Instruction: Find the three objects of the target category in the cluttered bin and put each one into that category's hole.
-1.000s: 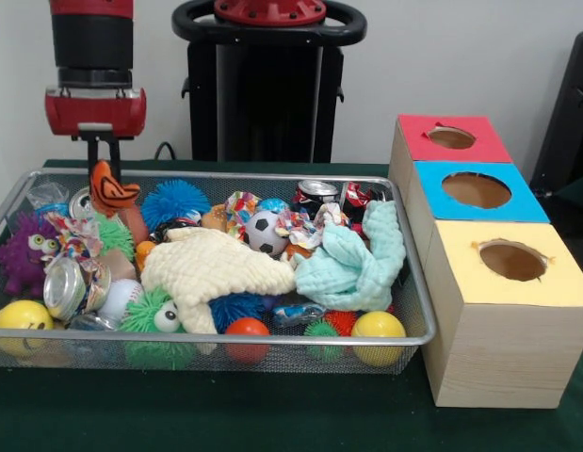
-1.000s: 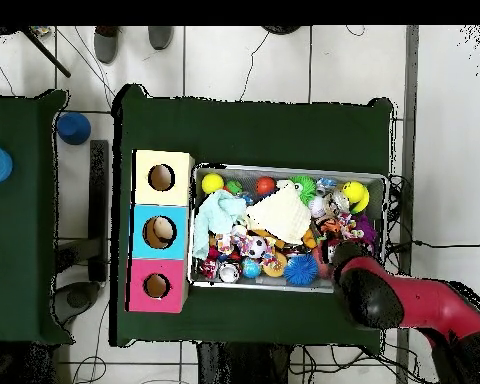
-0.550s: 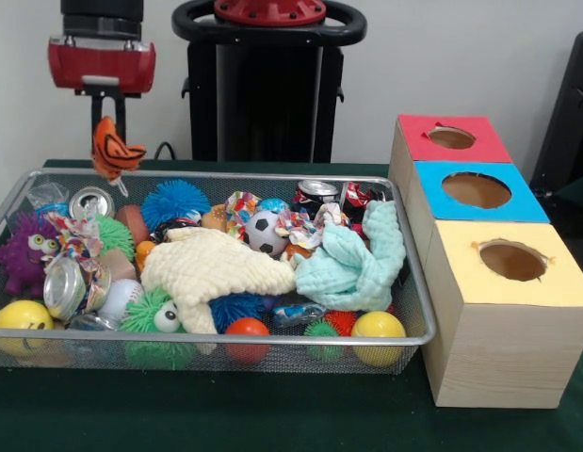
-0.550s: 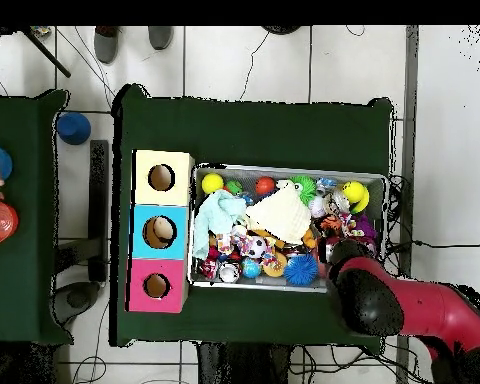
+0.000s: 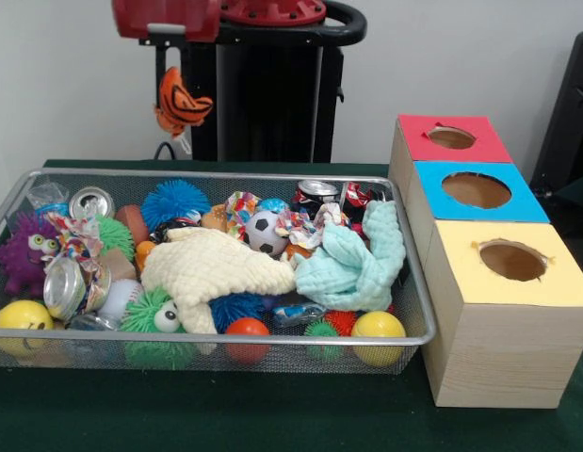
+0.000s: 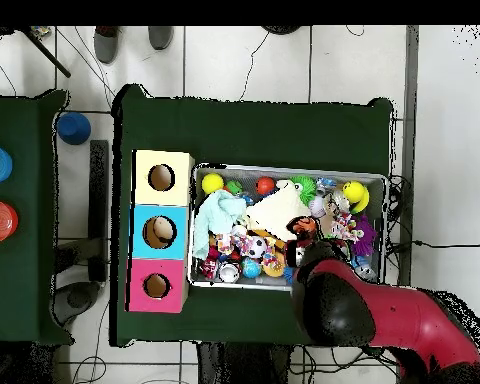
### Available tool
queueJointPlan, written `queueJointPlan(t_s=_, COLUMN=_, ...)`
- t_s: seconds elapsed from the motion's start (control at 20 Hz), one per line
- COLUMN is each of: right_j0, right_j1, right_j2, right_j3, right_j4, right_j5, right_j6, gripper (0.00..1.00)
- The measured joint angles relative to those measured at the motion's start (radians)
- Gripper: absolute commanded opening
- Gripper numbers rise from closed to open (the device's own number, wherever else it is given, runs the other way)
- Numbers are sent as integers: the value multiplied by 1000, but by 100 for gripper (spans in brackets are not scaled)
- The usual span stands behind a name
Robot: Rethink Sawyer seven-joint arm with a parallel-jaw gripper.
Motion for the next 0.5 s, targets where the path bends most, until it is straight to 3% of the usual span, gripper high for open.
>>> queueJointPlan(t_s=0.5, right_j0=84, right_j1=-78, right_j2=0, right_j3=46, right_j4=103, right_j5=47, right_j6=0, gripper=0)
